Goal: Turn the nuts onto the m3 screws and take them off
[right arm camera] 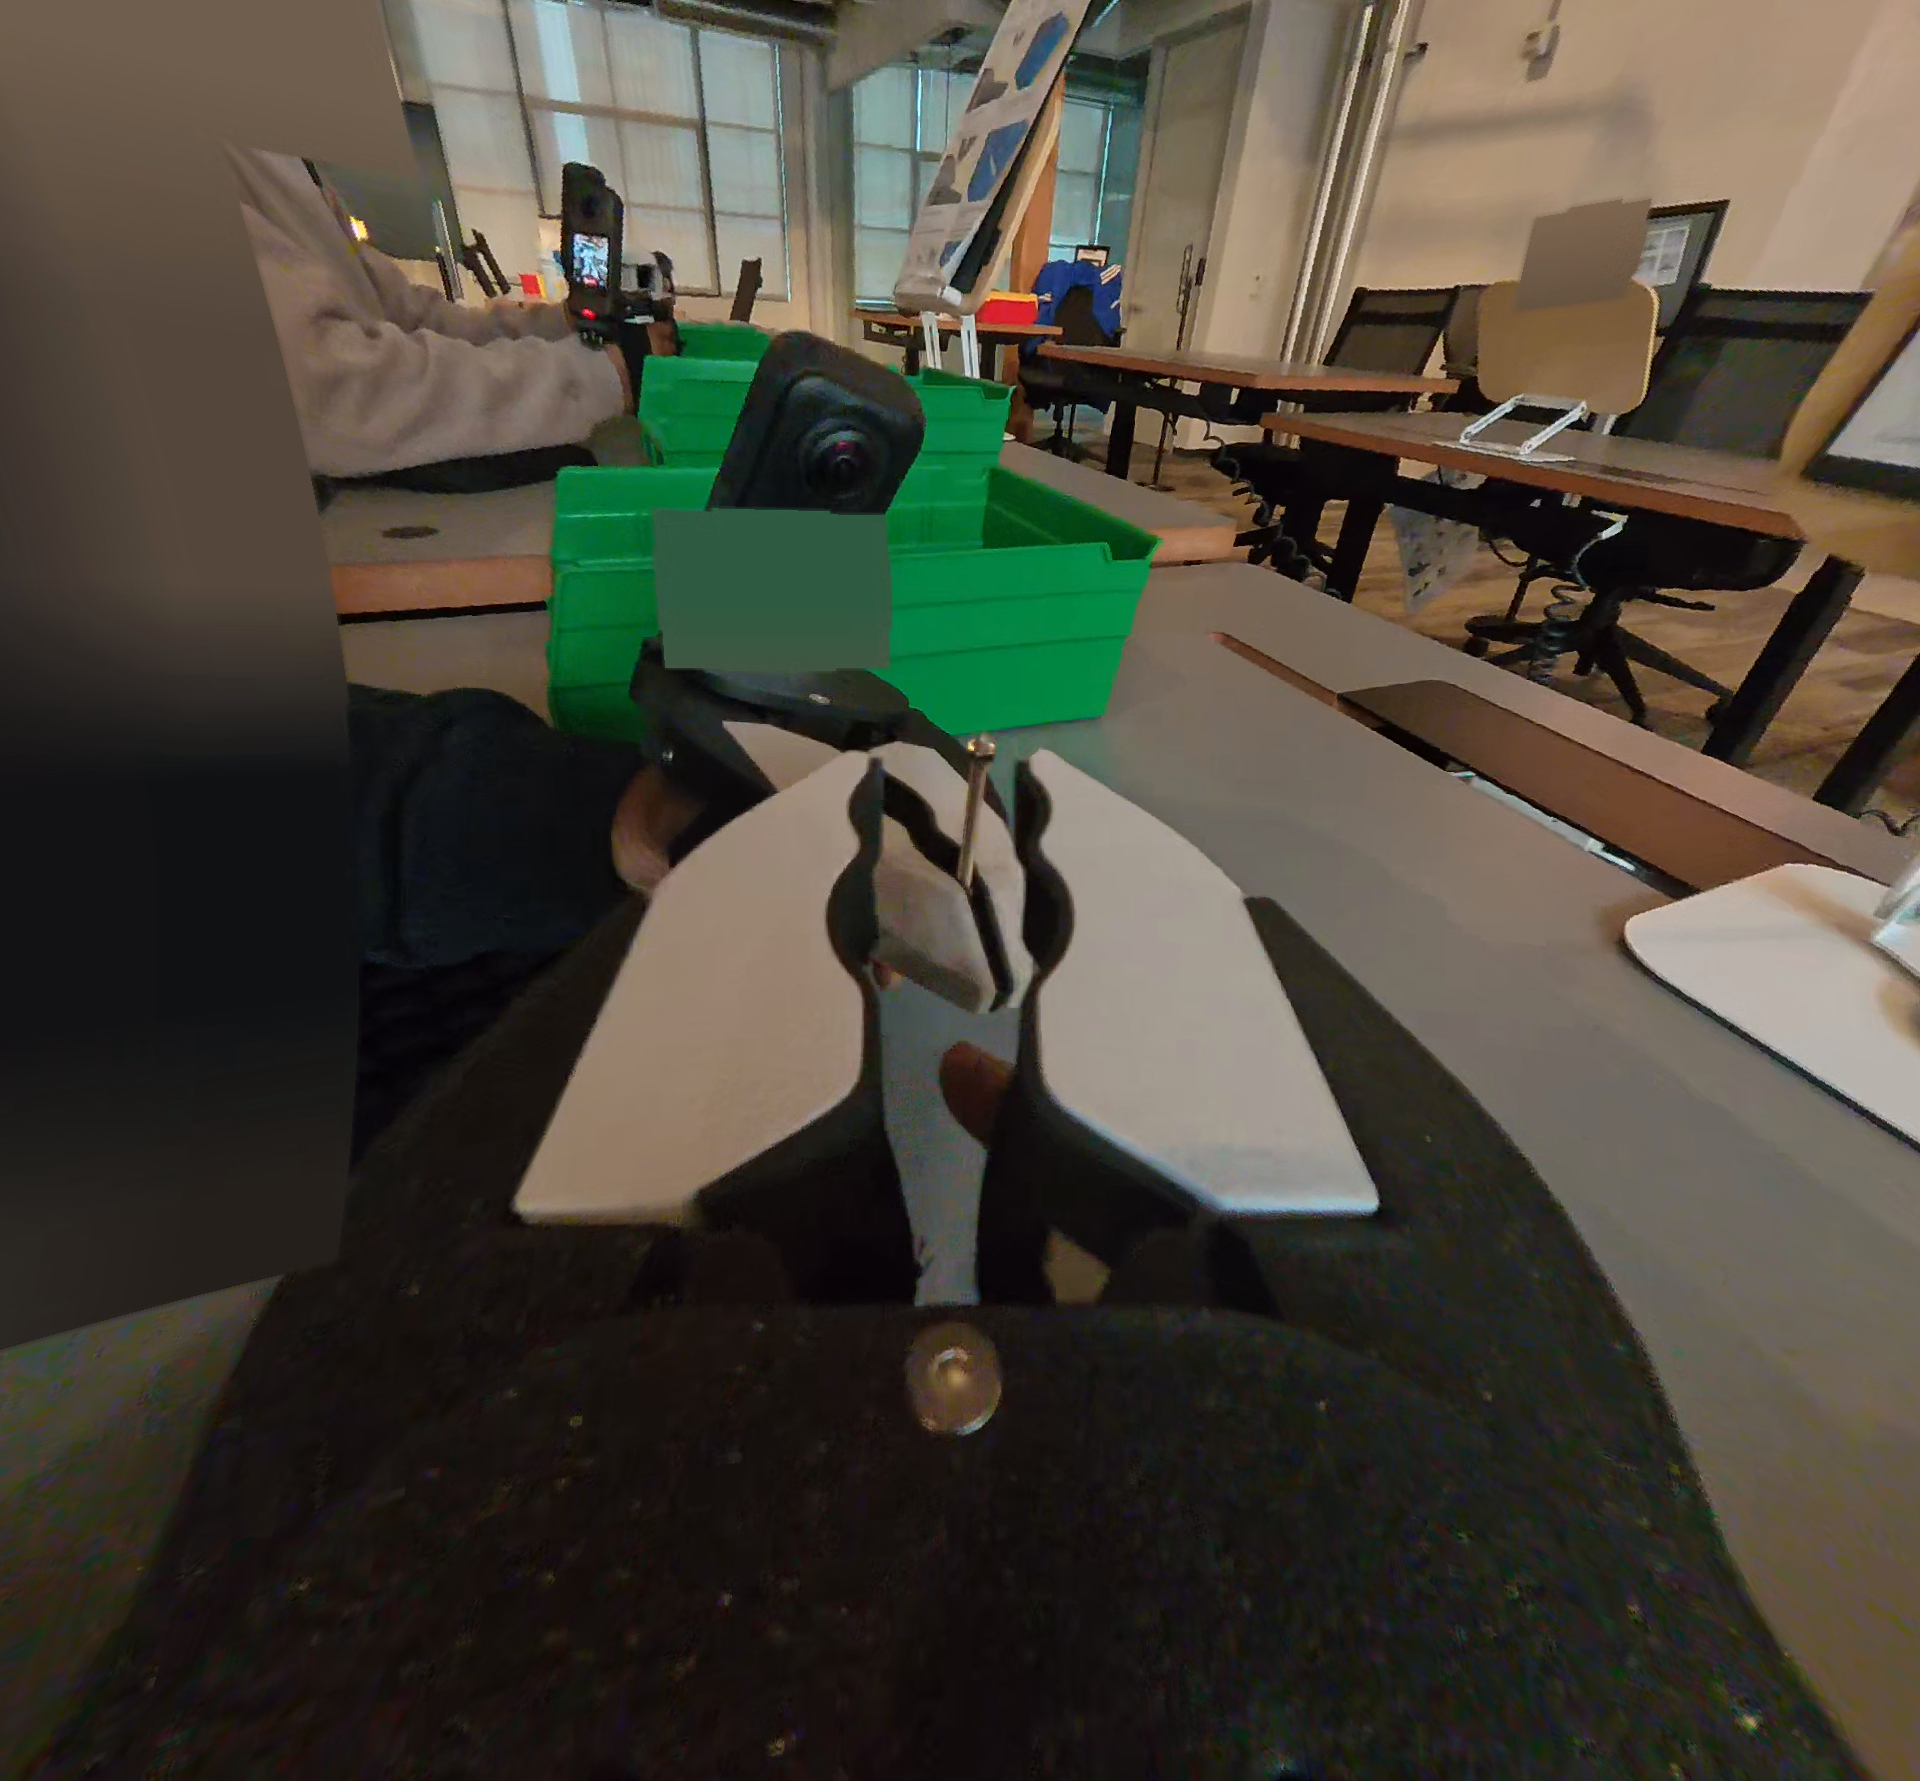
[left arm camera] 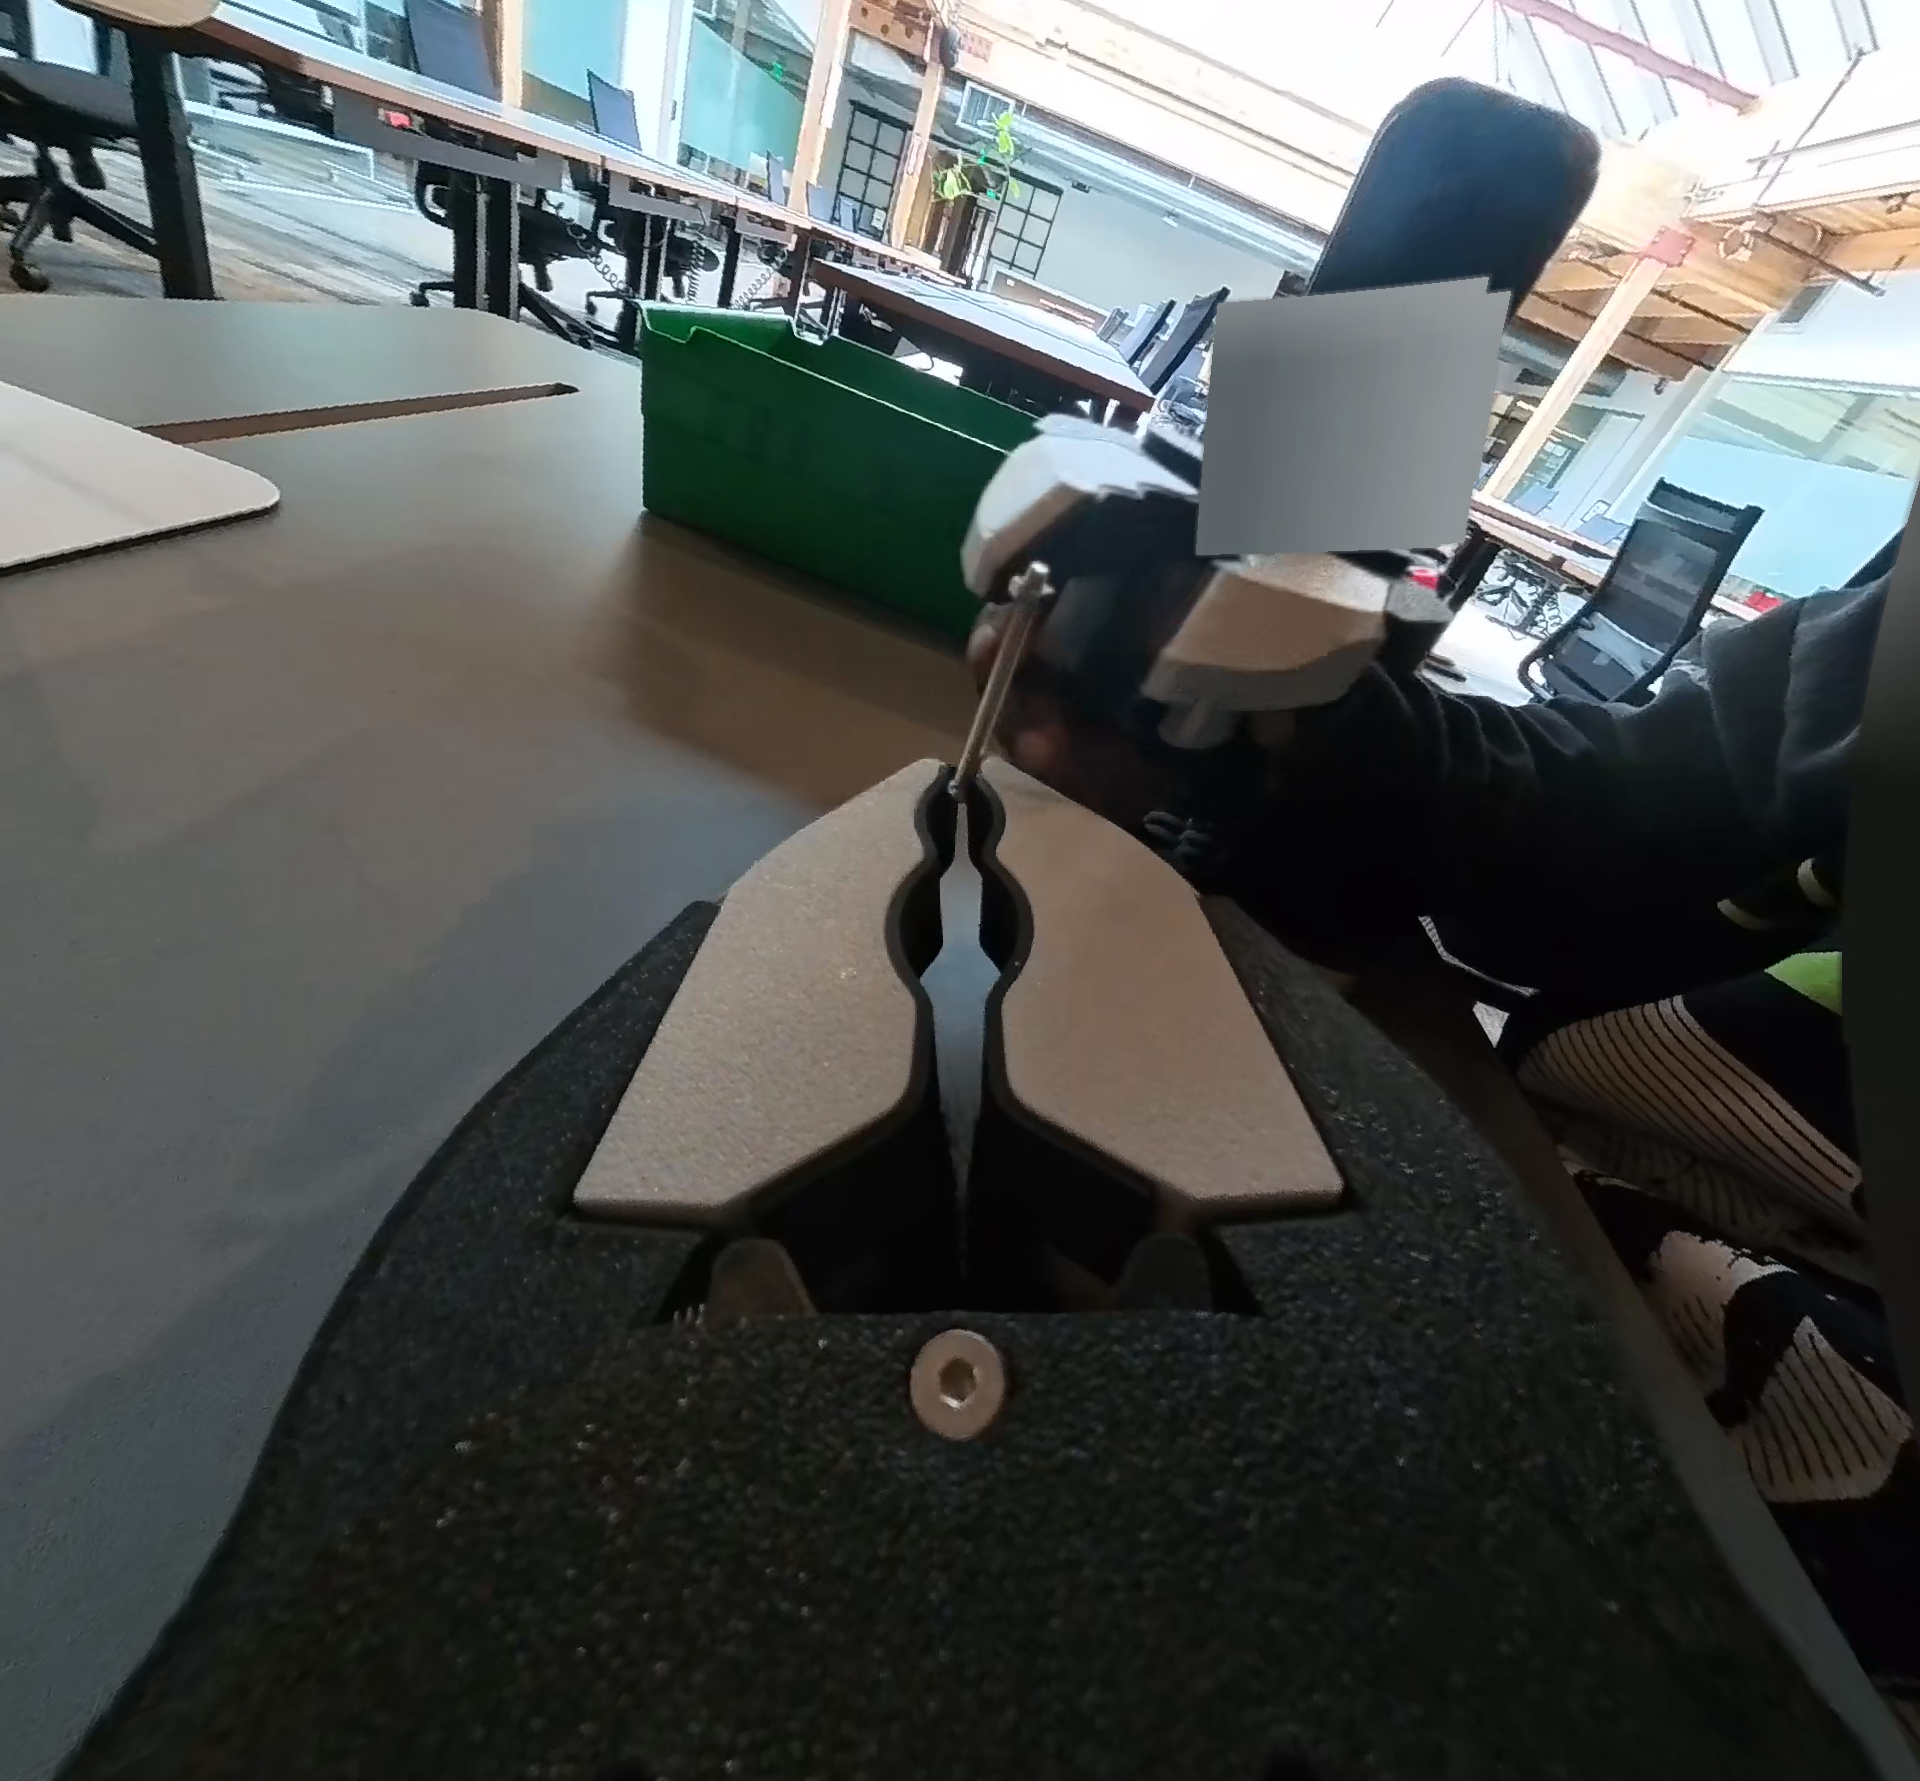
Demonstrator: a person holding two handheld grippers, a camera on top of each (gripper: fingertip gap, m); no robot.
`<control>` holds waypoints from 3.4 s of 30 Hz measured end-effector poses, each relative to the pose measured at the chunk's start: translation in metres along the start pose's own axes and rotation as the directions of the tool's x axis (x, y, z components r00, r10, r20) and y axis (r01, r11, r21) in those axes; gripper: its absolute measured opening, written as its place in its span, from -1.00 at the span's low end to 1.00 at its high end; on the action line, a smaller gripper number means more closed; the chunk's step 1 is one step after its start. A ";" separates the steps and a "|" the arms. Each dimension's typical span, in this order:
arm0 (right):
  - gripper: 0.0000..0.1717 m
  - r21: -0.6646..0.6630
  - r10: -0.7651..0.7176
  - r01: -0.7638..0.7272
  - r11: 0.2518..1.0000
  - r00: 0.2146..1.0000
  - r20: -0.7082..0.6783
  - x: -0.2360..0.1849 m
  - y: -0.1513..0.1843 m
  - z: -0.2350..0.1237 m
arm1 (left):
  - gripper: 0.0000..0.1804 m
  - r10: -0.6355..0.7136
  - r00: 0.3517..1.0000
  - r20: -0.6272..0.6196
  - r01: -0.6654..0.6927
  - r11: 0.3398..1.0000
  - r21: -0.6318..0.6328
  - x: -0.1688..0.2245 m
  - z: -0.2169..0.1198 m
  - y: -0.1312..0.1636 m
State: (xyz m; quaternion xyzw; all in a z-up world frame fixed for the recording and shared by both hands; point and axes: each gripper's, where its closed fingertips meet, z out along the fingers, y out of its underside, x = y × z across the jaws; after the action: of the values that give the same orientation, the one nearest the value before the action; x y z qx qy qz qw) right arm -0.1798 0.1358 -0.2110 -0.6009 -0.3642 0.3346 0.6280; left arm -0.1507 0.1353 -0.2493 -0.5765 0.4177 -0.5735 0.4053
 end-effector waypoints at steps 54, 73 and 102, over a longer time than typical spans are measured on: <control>-0.70 0.004 -0.059 0.059 0.998 0.998 -0.013 0.000 -0.002 0.006 | -0.99 0.002 1.000 -0.010 -0.002 1.000 -0.002 0.002 0.001 0.000; -0.92 0.020 -0.032 0.032 0.999 0.999 -0.040 0.007 -0.004 -0.006 | -0.99 0.001 1.000 -0.002 -0.001 1.000 0.012 0.000 -0.001 -0.002; -0.84 0.000 -0.057 0.057 0.998 0.998 -0.020 0.001 0.000 -0.001 | -0.99 0.005 1.000 -0.008 -0.005 1.000 0.012 0.001 -0.002 -0.002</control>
State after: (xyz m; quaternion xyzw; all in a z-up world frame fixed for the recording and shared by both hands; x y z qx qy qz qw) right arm -0.1780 0.1361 -0.2106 -0.5932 -0.3748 0.3109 0.6411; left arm -0.1523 0.1346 -0.2469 -0.5707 0.4175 -0.5772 0.4084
